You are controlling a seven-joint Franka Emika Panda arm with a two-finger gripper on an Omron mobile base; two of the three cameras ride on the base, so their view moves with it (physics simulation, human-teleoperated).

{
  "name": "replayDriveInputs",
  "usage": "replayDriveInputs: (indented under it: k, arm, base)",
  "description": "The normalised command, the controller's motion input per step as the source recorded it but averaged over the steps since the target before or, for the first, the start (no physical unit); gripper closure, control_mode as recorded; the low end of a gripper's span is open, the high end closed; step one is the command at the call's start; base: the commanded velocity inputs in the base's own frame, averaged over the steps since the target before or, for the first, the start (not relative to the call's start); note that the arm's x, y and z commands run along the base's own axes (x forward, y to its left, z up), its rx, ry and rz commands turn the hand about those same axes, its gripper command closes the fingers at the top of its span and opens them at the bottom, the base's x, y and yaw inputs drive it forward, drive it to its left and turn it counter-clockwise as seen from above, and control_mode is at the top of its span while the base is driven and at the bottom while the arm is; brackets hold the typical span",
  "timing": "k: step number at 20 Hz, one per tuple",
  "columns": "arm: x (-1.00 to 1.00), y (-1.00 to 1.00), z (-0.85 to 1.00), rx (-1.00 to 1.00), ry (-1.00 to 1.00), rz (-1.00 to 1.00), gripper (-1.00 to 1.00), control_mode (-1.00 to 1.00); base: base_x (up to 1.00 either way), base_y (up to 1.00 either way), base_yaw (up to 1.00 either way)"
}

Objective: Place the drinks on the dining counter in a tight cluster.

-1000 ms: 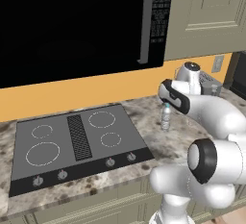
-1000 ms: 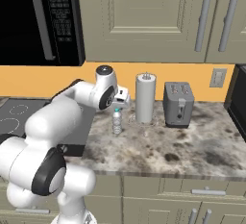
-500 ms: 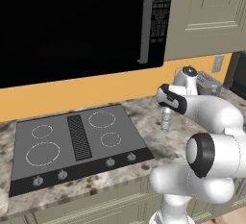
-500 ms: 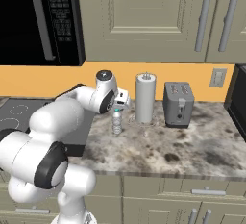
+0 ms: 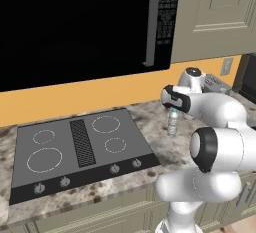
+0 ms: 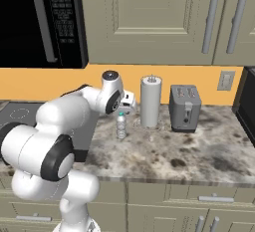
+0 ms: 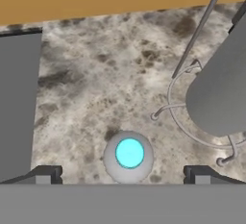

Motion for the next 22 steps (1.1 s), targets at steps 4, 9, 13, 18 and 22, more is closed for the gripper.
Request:
replayDriveInputs:
  k: [4,9,13,18,22]
  arm:
    - [0.07,0.00,0.00,-0.01,0.11,0.00,-1.00,-1.00]
    - [0.02,0.00,-0.13,0.00,0.01,0.00,-1.00,-1.00]
    - [0.00,0.00,-0.29,0.00,-0.03,0.00,-1.00,-1.00]
    - [0.01,0.00,-0.06,0.00,0.00,0.00,-1.00,-1.00]
    - [0.00,0.00,-0.01,0.00,0.00,0.00,-1.00,-1.00]
  base:
    - [0.00,0.00,0.00]
    - [0.00,0.00,0.00]
    - [0.00,0.00,0.00]
    - [0.00,0.00,0.00]
    - [0.00,0.00,0.00]
